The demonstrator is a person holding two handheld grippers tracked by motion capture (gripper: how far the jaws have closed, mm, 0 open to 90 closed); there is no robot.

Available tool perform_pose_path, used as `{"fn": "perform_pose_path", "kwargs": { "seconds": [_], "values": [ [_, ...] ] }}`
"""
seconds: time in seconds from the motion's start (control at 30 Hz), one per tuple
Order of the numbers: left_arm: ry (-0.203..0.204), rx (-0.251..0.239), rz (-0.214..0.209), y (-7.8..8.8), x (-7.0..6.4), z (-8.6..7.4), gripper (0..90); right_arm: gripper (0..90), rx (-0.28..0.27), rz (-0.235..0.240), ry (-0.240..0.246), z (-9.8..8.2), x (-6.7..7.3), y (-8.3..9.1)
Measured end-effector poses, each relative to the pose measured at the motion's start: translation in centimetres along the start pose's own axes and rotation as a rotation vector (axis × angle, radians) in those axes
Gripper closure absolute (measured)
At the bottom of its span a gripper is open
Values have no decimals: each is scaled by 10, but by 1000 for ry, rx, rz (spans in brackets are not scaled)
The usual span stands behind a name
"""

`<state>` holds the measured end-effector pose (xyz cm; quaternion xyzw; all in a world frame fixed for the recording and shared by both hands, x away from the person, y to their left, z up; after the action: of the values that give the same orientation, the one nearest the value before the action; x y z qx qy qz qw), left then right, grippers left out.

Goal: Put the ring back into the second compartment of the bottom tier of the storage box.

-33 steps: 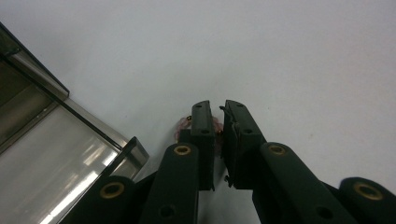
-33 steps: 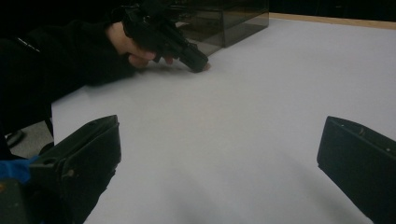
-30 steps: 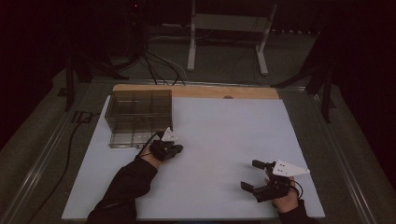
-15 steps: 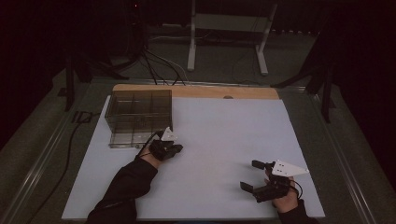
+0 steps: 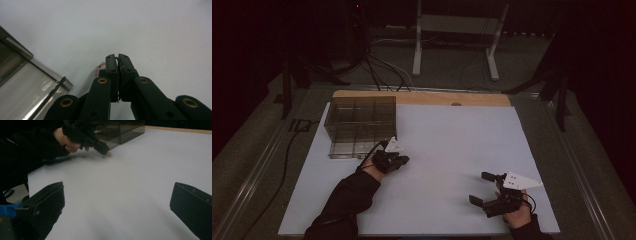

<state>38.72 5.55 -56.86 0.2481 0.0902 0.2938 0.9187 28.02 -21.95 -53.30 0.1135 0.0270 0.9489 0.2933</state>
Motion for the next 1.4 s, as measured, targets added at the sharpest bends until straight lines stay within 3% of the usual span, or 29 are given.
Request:
{"fn": "perform_pose_path", "kwargs": {
  "seconds": [0.53, 1.4],
  "values": [
    [-22, -25, -30, 8, -9, 11, 895, 0, -2, 1, -1, 0, 0, -1],
    [-20, -51, -42, 17, -14, 22, 895, 0, 4, 1, -3, -1, 1, -2]
  ]
}}
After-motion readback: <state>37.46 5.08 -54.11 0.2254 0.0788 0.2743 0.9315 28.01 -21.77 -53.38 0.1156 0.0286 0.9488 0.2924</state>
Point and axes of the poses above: each handheld gripper's, and its own axes: y roughly backward along the jaws, z roughly out of its top, x roughly to its left, the point moved 8 cm from there along -y, roughly forward along the jaws, and after that the axes turned 14 degrees about -x, right-handed, at the moved point
